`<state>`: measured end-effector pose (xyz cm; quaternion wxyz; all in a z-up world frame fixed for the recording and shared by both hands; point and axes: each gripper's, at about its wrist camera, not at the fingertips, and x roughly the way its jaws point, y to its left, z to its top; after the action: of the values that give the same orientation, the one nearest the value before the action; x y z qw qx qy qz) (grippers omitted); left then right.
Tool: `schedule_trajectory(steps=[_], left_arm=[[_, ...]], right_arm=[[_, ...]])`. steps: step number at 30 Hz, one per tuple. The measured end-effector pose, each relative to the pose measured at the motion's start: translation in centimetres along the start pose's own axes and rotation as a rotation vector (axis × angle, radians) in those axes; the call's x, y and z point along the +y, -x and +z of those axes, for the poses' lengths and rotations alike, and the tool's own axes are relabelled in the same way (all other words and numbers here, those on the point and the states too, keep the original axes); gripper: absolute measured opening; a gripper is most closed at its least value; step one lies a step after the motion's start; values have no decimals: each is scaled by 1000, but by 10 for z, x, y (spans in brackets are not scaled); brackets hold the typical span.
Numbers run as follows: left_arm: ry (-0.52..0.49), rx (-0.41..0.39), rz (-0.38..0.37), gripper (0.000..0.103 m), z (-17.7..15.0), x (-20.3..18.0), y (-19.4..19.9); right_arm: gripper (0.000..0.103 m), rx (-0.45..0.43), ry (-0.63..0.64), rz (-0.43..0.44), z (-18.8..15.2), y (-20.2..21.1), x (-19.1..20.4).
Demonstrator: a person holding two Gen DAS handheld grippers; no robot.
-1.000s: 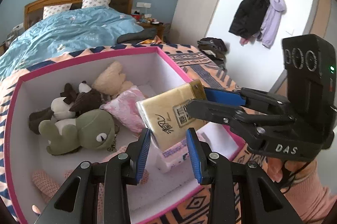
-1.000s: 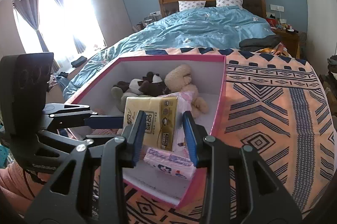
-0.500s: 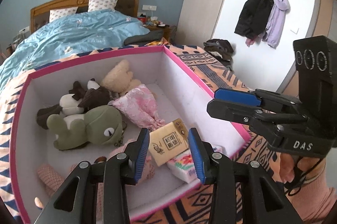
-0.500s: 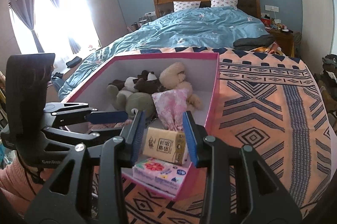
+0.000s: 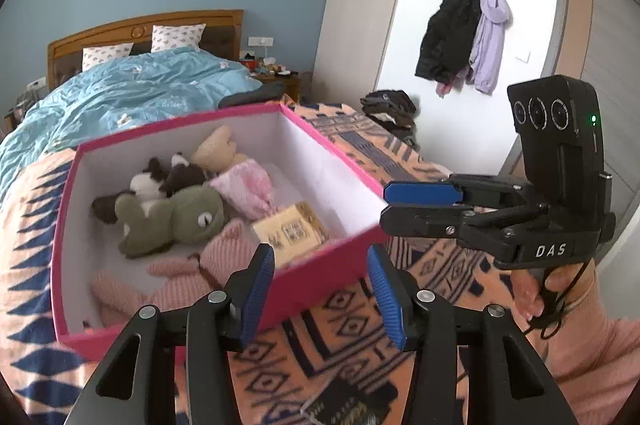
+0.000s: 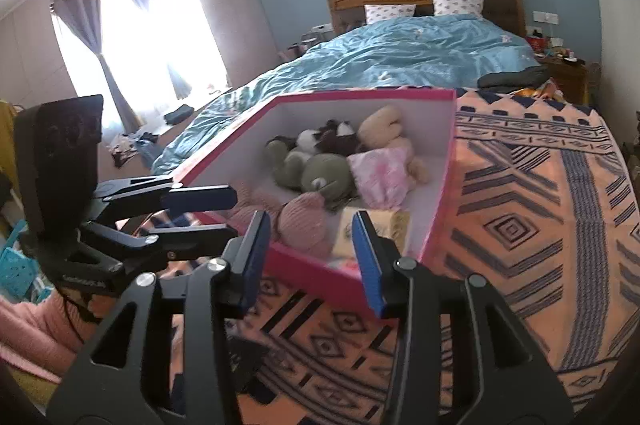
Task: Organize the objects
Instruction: 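Withdraw the open right gripper from the box, then lower the open left gripper onto the black Face card box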
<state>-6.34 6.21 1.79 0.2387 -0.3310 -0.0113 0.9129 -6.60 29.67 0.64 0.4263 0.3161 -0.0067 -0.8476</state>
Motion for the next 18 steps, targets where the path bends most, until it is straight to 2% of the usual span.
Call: schedule_trajectory(steps=[6, 11, 18], left_arm=[[16, 43, 29, 49, -25, -1, -2], [14, 99, 55, 49, -45, -3, -5], [26, 125, 76, 51, -60, 0, -6]], right_arm=[[46, 47, -11, 32, -26, 0, 10], [46, 116, -40, 55, -53, -9, 14], [46, 218, -57, 102, -84, -26, 24]])
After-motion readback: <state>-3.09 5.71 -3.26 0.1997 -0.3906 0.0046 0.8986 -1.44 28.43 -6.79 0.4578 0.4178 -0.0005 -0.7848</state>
